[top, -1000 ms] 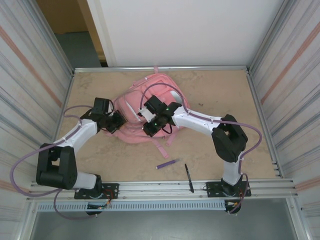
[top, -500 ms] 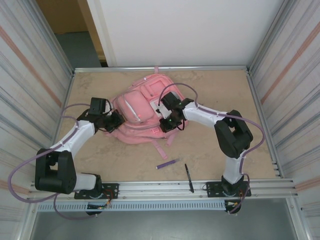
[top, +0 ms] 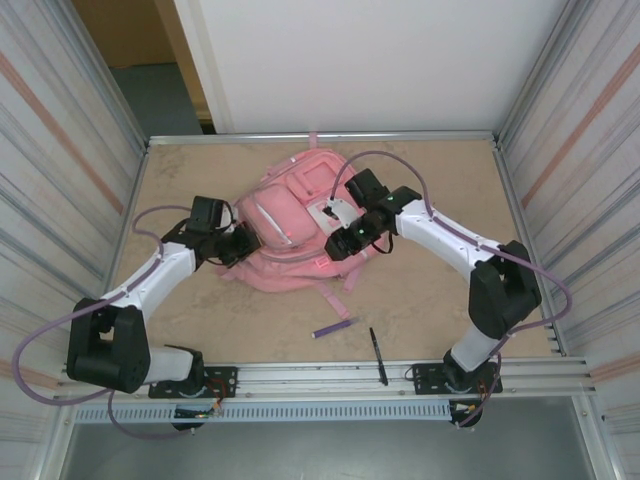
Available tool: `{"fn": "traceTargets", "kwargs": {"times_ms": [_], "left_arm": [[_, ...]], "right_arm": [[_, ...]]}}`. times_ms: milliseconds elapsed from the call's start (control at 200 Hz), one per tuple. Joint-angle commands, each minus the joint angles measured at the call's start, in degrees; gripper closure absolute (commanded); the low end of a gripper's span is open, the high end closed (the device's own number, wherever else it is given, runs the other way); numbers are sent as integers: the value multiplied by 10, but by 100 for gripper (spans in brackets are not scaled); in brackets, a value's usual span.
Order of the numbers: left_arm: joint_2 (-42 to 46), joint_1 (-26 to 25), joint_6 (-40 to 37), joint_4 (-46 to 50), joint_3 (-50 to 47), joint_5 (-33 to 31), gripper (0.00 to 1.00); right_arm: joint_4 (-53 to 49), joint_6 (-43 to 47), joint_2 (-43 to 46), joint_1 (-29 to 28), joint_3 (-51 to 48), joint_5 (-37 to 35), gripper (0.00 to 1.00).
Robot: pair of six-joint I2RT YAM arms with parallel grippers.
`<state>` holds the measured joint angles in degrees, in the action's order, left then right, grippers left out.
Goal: Pack the student bag
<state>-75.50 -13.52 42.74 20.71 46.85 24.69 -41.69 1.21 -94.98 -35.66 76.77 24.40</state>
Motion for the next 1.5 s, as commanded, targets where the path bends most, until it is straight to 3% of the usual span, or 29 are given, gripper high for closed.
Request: {"fn": "traceTargets", "kwargs": {"times_ms": [0,341,682,912,987,1122,1218,1493], "left_arm": [[20,-9,8,-11,16,60,100],[31,-31,56,-50,-5,91,100],[21,-33,73,-70,-5,110,100],[17,-38,100,-112,-27,106,100],[17,-38,100,-113,-32,101,100],[3,-39,106,-126,-33,121,100],[3,-43,110,-137,-39,118,100],[-3,-44,126,-164,-52,102,100]], "right_arm": [[27,9,-15,-8,17,49,55],[115,-39,-80,-44,29,-10,52],[150,-15,-84,-45,-7,-58,45],[221,7,-76,-63,-49,-143,43],[246,17,-69,-62,-61,-134,42],[304,36,-62,-56,-87,-57,45],[309,49,-61,-60,-81,10,46],[304,39,-27,-53,-82,92,49]]}}
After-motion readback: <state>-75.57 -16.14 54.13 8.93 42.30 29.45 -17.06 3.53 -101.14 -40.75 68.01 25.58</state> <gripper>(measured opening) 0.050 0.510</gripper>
